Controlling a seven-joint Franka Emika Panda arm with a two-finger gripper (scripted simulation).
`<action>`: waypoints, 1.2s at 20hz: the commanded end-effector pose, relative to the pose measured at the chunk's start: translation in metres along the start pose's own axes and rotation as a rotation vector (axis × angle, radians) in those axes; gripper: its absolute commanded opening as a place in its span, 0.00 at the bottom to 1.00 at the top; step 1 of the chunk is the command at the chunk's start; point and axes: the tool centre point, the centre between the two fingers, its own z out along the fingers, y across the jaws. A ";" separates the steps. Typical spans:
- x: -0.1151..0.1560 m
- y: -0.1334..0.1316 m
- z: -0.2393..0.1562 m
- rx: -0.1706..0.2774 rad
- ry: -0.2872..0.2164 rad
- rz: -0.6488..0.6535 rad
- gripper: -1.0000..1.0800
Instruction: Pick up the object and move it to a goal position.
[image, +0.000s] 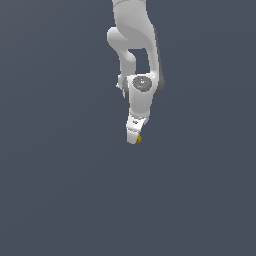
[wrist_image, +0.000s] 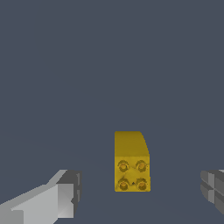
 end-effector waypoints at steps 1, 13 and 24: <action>0.000 0.000 0.000 0.000 0.000 0.000 0.96; 0.000 -0.001 0.041 0.000 0.000 -0.005 0.96; 0.000 -0.001 0.050 0.000 0.000 -0.006 0.00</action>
